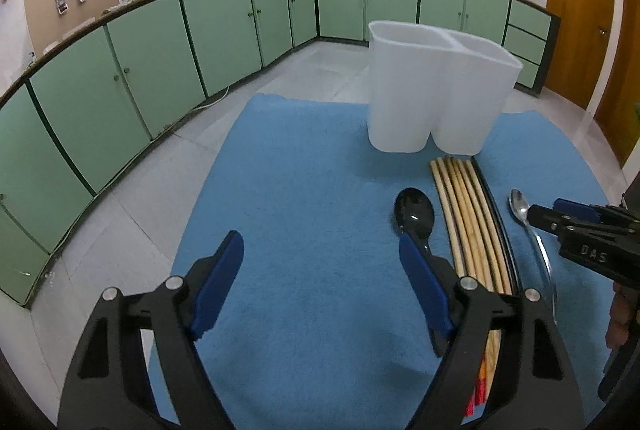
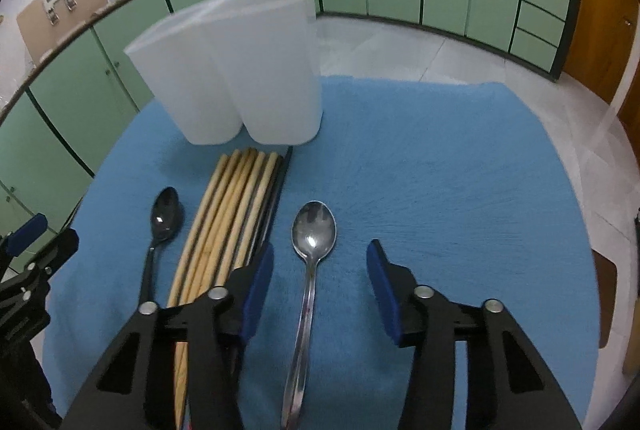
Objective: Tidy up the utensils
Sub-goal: 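Grasp the black spoon with the left tool while the right tool grasps the silver spoon, then lift both spoons and carry them over the white utensil holder, then lower both spoons into the holder and open both tools, then withdraw both tools back toward the chopstick bundle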
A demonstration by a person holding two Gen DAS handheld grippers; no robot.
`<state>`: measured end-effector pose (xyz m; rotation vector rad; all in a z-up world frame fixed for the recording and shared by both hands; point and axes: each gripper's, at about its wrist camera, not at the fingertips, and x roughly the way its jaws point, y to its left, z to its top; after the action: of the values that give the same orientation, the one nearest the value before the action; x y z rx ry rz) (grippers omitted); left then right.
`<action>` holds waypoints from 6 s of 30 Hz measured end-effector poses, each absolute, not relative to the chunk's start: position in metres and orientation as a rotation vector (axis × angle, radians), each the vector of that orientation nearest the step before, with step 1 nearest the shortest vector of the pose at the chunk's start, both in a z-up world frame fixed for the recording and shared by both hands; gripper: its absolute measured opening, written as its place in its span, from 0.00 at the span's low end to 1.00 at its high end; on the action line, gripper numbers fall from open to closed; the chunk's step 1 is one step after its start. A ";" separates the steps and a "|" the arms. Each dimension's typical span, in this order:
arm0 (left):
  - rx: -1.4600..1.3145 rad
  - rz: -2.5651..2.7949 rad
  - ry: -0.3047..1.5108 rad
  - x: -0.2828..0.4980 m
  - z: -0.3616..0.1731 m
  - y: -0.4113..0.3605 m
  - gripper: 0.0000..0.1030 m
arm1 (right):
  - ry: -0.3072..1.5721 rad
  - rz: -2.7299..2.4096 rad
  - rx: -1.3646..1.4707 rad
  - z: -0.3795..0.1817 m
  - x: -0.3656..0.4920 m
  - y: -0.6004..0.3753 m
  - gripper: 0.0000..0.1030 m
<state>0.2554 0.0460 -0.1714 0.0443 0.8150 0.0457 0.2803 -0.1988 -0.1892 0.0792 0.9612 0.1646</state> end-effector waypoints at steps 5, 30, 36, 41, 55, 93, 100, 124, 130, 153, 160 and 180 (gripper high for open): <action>0.053 0.023 0.834 0.269 -0.181 0.034 0.76 | 0.999 0.167 0.103 -0.199 0.291 -0.198 0.34; 0.060 -0.031 0.940 0.347 -0.217 -0.007 0.79 | 0.955 0.202 0.099 -0.201 0.285 -0.206 0.27; 0.029 -0.050 0.951 0.358 -0.217 -0.001 0.72 | 0.979 0.222 0.096 -0.199 0.291 -0.203 0.28; -0.008 -0.129 0.957 0.361 -0.213 -0.005 0.39 | 1.019 0.229 0.086 -0.196 0.303 -0.202 0.28; -0.011 -0.223 0.650 0.295 -0.170 -0.012 0.33 | 0.759 0.280 0.148 -0.153 0.262 -0.217 0.27; -0.050 -0.186 0.205 0.405 -0.042 -0.030 0.33 | 0.316 0.266 0.145 -0.024 0.385 -0.200 0.27; -0.050 -0.175 0.268 0.431 -0.066 -0.025 0.33 | 0.377 0.263 0.154 -0.051 0.400 -0.193 0.27; -0.057 -0.163 0.509 0.287 -0.115 0.011 0.67 | 0.584 0.224 0.249 -0.108 0.269 -0.242 0.68; -0.053 -0.181 0.681 0.230 -0.164 0.012 0.67 | 0.694 0.197 0.254 -0.150 0.205 -0.236 0.68; 0.021 -0.124 0.882 0.173 -0.227 0.020 0.73 | 0.880 0.234 0.053 -0.205 0.143 -0.175 0.68; 0.021 -0.122 0.884 0.174 -0.227 0.021 0.74 | 0.879 0.202 0.047 -0.205 0.146 -0.172 0.68; 0.017 -0.119 0.885 0.171 -0.227 0.024 0.76 | 0.890 0.201 0.006 -0.207 0.142 -0.161 0.68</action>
<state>0.1710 0.0242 -0.2268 0.0174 0.8849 -0.1194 0.1419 -0.1606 -0.2067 0.0063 0.8901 0.2012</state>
